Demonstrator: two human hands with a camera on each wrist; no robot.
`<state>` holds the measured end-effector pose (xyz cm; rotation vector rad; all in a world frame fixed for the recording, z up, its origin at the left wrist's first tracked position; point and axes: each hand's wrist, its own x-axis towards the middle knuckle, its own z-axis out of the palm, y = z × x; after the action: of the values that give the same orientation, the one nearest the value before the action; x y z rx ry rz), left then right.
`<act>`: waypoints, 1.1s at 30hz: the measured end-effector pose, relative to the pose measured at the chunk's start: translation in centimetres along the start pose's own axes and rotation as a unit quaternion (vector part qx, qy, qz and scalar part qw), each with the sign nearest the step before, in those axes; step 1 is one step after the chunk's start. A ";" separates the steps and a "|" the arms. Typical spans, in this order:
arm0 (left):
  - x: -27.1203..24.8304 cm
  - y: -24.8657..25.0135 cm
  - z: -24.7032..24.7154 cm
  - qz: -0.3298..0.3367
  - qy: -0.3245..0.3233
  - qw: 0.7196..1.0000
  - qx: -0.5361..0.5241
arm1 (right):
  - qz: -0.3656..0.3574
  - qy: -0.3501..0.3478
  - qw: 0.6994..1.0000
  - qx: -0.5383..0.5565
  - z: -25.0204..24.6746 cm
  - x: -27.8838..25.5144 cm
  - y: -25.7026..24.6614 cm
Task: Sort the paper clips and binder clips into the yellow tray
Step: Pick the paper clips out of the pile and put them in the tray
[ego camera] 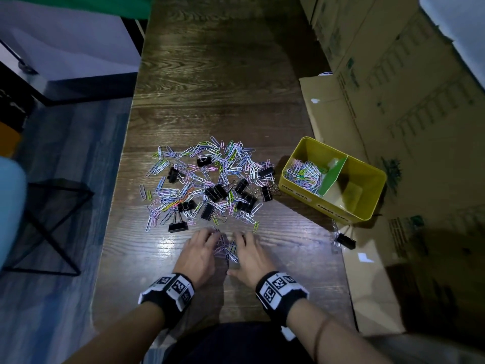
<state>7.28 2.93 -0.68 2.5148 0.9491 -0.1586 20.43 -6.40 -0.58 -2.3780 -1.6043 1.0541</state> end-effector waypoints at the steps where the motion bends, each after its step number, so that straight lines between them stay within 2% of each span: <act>1: 0.1 -0.3 0.0 -0.023 0.002 1.000 0.004 | -0.005 0.000 1.000 -0.004 0.1 -0.1 -0.1; 3: 0.1 -0.6 -0.1 -0.033 -0.009 0.999 0.018 | -0.026 -0.003 0.999 -0.022 0.2 0.0 -0.1; 7: -0.4 -0.5 0.5 0.067 -0.050 0.996 0.033 | -0.079 -0.015 0.996 -0.036 -0.5 0.3 0.3; 8: -0.5 -0.5 0.3 0.067 -0.047 0.996 0.031 | -0.084 -0.010 0.996 -0.037 -0.5 0.4 0.4; 10: -0.6 -0.9 -0.1 0.027 -0.036 0.999 0.024 | -0.076 0.004 0.997 -0.030 -0.5 0.2 0.4; 13: -0.7 -1.3 -0.6 -0.027 -0.088 0.995 0.038 | -0.046 -0.009 0.999 -0.004 -0.3 0.1 -0.1; 17: -0.1 0.6 -0.3 0.002 -0.130 0.991 0.037 | -0.065 0.001 0.994 -0.086 -0.6 0.3 -0.5; 20: 0.5 1.7 0.3 0.008 -0.121 0.993 -0.006 | -0.095 -0.006 0.994 -0.044 -0.5 0.5 -0.4; 23: 0.7 1.5 0.6 0.032 -0.098 0.995 -0.015 | -0.109 0.000 0.994 -0.021 -0.1 0.6 0.4; 26: 0.5 1.0 0.4 0.053 -0.108 0.993 -0.001 | -0.119 0.007 0.993 -0.017 0.2 0.7 0.7; 27: 0.5 0.9 0.2 0.065 -0.116 0.991 0.007 | -0.130 0.024 0.991 -0.028 0.1 0.5 0.7; 29: 0.7 0.8 -0.3 0.093 -0.117 0.989 0.018 | -0.137 0.006 0.988 -0.065 -0.4 0.2 0.4; 32: 1.0 1.2 -1.2 0.155 -0.109 0.977 0.093 | -0.151 -0.019 0.982 -0.115 -0.6 0.3 0.6; 33: 0.9 1.4 -1.5 0.170 -0.124 0.969 0.127 | -0.154 -0.029 0.980 -0.120 -0.7 0.3 0.6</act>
<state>8.77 3.21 0.93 2.7614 0.4114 -0.4996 21.37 -6.28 -0.48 -2.1445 -2.1424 0.9219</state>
